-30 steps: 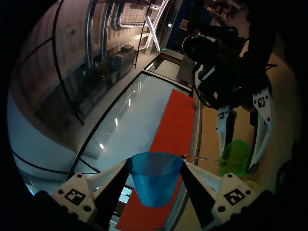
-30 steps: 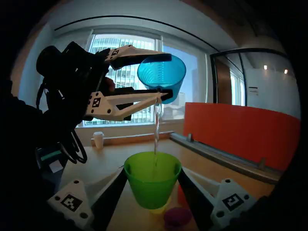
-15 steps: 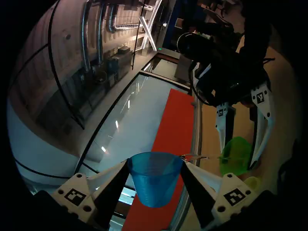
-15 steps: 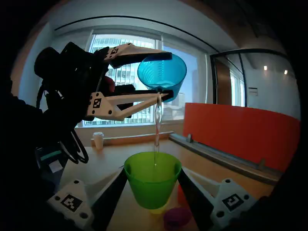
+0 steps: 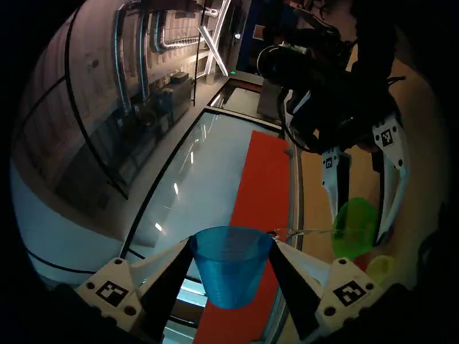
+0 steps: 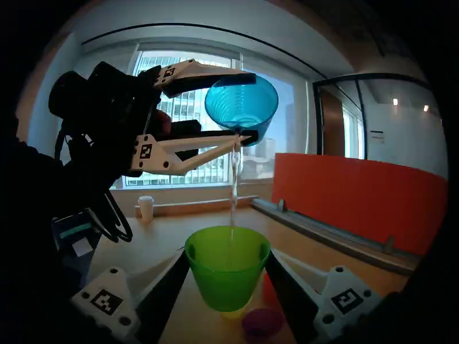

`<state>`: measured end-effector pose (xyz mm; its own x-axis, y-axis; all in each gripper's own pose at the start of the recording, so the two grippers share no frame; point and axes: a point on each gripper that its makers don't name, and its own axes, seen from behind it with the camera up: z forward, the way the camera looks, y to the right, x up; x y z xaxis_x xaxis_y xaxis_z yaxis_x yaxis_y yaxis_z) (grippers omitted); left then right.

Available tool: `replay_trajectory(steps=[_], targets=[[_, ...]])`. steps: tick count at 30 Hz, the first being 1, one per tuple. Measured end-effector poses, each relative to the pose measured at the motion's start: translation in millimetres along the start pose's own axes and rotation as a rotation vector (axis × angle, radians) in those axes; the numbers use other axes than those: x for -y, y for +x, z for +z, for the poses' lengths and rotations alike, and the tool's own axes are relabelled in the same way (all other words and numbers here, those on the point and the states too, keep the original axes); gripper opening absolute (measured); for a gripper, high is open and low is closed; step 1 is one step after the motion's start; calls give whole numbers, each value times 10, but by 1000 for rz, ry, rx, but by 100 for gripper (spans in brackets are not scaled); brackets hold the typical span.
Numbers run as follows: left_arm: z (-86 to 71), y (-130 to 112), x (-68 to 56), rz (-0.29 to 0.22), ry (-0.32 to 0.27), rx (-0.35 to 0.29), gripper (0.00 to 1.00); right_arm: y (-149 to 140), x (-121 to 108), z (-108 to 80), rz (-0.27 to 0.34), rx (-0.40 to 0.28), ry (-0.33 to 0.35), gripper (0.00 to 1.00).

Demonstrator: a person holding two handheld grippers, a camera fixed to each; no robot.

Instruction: Pour water

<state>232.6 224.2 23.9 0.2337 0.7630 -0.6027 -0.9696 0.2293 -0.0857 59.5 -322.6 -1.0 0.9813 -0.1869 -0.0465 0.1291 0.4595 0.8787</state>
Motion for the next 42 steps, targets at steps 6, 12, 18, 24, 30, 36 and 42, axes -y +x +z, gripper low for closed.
replay_trajectory(steps=[6, 12, 18, 24, 30, 36, 42], targets=[[-10, 30, -28, 14, -5, -2, 89, 14, 1, -17, -3, -2, -1, 90], [-20, 53, -27, 36, -6, -3, 89, 23, 0, -22, -5, -3, -2, 90], [-30, 79, -26, 59, -12, -6, 89, 46, 13, -28, -4, -7, 0, 90], [-29, 113, 20, 80, -7, -11, 89, 61, 24, -28, -6, -10, 1, 90], [-30, 137, 26, 93, -5, -17, 89, 59, 24, -27, -5, -12, -1, 90], [-29, 145, 15, 112, -6, -19, 89, 48, 22, -27, -3, -15, -2, 90], [-23, 131, 33, 132, -3, -18, 89, 44, 16, -23, -3, -16, -2, 90]])
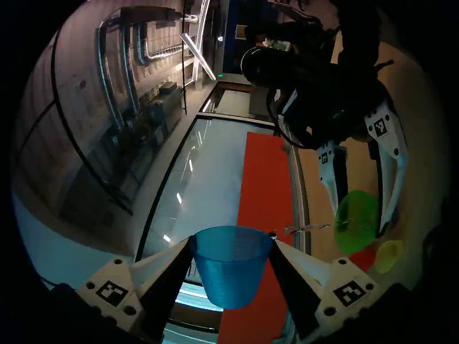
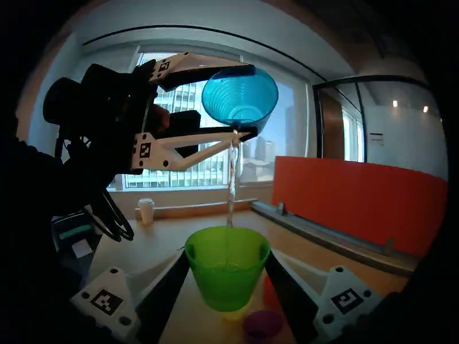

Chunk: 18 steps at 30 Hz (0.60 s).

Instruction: Pour water

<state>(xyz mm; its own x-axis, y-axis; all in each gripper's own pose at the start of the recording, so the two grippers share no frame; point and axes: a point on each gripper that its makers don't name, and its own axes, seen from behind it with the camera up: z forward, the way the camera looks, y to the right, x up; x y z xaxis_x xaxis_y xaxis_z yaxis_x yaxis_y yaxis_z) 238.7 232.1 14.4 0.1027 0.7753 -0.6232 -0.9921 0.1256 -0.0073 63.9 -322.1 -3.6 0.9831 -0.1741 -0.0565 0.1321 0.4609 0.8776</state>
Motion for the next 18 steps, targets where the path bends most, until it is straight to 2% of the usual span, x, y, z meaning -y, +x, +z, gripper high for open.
replay_trajectory(steps=[5, 18], targets=[[4, 8, 4, 22, 3, -2, 89, 5, 1, 7, 1, -1, 1, 90], [32, 30, 109, 88, 14, 2, 89, 28, 13, 12, 0, -6, 1, 90]])
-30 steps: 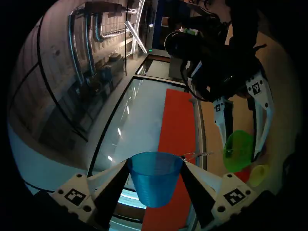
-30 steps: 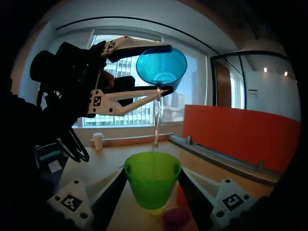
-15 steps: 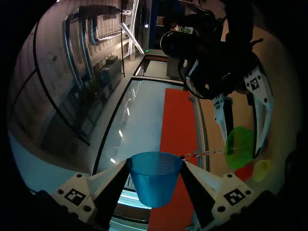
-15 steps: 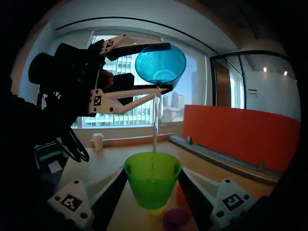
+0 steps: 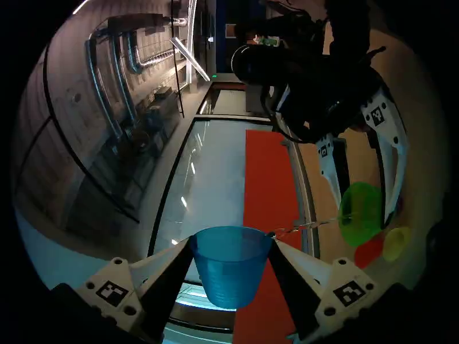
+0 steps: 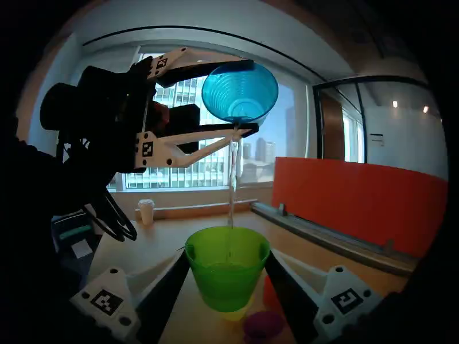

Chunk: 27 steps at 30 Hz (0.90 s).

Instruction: Pour water

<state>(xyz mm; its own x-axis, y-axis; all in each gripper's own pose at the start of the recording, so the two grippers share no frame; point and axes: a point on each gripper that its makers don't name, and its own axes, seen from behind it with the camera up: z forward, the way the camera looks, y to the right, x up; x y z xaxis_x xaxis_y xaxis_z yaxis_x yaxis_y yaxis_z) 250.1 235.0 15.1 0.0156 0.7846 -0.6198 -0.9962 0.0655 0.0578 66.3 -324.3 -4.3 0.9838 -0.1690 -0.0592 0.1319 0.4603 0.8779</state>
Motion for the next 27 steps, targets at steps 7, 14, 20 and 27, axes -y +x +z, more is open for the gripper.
replay_trajectory(steps=[7, 14, 20, 27], targets=[[-22, 45, 7, 38, 0, -5, 89, 4, -2, 2, 1, -4, -1, 90], [-34, 74, -4, 94, -1, -4, 89, -8, -14, 8, 4, -6, -3, 90], [-45, 105, -18, 127, -1, -9, 89, -18, -24, 13, 5, -8, -5, 90], [-64, 140, -61, 176, -1, -12, 89, -7, -25, 17, 7, -11, -5, 90]])
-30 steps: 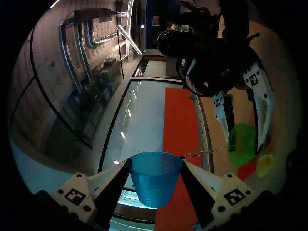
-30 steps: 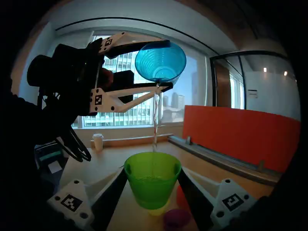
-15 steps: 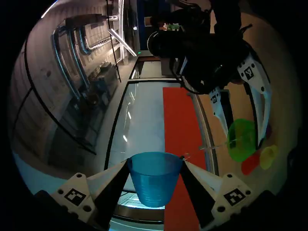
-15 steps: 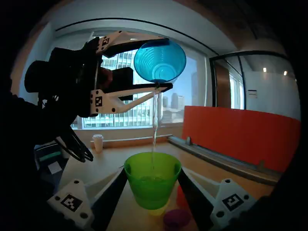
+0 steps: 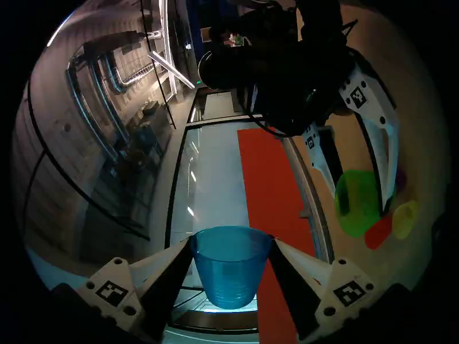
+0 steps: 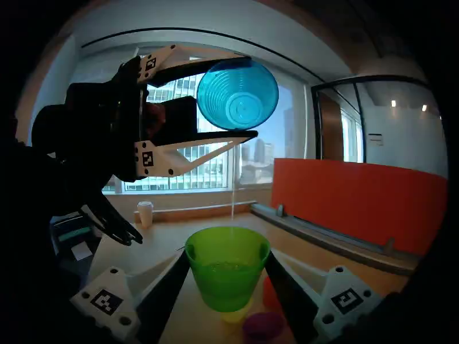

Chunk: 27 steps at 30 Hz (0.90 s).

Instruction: Pour water

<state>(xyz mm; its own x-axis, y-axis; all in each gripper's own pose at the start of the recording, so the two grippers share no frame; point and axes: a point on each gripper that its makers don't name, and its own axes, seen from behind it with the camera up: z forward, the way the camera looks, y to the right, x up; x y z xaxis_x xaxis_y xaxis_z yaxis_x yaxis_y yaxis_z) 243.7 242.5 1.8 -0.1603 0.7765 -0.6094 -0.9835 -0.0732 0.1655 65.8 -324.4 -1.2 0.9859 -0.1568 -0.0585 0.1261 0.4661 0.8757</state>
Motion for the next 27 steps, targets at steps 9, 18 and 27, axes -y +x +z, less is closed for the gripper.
replay_trajectory(steps=[9, 18, 27], targets=[[-12, 43, -13, 0, 4, -5, 89, 17, -4, 3, -1, -2, -1, 90], [1, 5, 34, -23, 3, -8, 89, 32, -17, -11, -3, -2, -6, 90], [30, -67, 68, -93, 7, 0, 89, 48, -18, -8, -7, -4, -7, 90]])
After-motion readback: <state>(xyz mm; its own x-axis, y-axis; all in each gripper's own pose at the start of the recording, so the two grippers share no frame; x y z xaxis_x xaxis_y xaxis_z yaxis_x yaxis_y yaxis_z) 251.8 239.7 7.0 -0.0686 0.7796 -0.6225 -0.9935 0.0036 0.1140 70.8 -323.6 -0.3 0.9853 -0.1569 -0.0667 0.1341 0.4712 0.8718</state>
